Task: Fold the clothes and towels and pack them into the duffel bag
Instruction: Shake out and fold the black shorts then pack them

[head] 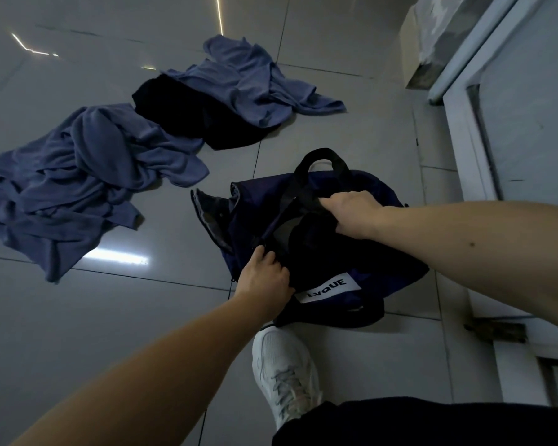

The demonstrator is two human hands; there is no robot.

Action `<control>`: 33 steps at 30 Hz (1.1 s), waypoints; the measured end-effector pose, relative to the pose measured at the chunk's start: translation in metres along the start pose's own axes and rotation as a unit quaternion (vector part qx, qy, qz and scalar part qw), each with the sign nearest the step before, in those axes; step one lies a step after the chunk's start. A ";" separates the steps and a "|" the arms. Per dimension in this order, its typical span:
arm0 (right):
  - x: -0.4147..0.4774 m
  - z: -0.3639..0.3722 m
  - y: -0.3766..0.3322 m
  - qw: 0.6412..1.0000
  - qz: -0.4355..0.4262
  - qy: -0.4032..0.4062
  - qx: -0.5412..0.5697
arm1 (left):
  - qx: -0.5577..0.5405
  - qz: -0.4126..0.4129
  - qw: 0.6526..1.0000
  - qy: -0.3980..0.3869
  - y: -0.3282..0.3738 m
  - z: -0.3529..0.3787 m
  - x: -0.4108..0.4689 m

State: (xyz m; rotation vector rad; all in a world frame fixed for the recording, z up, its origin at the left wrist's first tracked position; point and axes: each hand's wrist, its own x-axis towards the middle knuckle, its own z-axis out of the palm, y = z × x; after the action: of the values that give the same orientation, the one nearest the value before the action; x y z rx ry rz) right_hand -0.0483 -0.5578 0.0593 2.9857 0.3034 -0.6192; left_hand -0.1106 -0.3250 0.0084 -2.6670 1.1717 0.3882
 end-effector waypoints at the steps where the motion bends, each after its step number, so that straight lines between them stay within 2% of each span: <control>1: 0.001 -0.001 0.000 1.000 0.009 0.000 0.013 | 0.016 0.003 1.000 -0.007 0.000 -0.003 0.000; 7: 0.007 -0.005 -0.002 0.999 0.028 -0.010 0.040 | 0.031 0.059 0.998 -0.013 -0.013 -0.011 0.000; 9: 0.008 -0.004 -0.002 0.999 0.030 -0.011 0.039 | 0.015 0.080 0.996 0.020 -0.023 -0.015 0.000; 14: 0.010 -0.013 -0.014 0.998 0.010 0.017 0.059 | -0.038 0.112 0.980 0.159 -0.067 -0.035 -0.012; 20: 0.024 -0.033 -0.056 0.996 -0.030 0.034 0.080 | -0.033 0.126 0.967 0.221 -0.126 -0.042 -0.057; 24: 0.032 -0.038 -0.088 0.990 -0.092 0.028 0.099 | -0.058 0.128 0.960 0.244 -0.132 -0.028 -0.081; 26: 0.033 -0.038 -0.101 0.989 -0.128 -0.009 0.073 | -0.067 0.129 0.954 0.262 -0.131 -0.021 -0.090; 30: 0.031 -0.033 -0.120 0.978 -0.190 -0.054 -0.073 | -0.086 0.106 0.949 0.283 -0.135 -0.011 -0.102; 33: 0.034 -0.034 -0.127 0.977 -0.201 -0.041 -0.053 | -0.101 0.098 0.947 0.290 -0.135 -0.008 -0.105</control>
State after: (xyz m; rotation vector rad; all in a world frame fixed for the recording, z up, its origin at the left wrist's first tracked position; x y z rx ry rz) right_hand -0.0308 -0.4238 0.0721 2.8007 0.9162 -0.7291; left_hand -0.0770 -0.1653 0.0600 -2.9499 1.6388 -0.2974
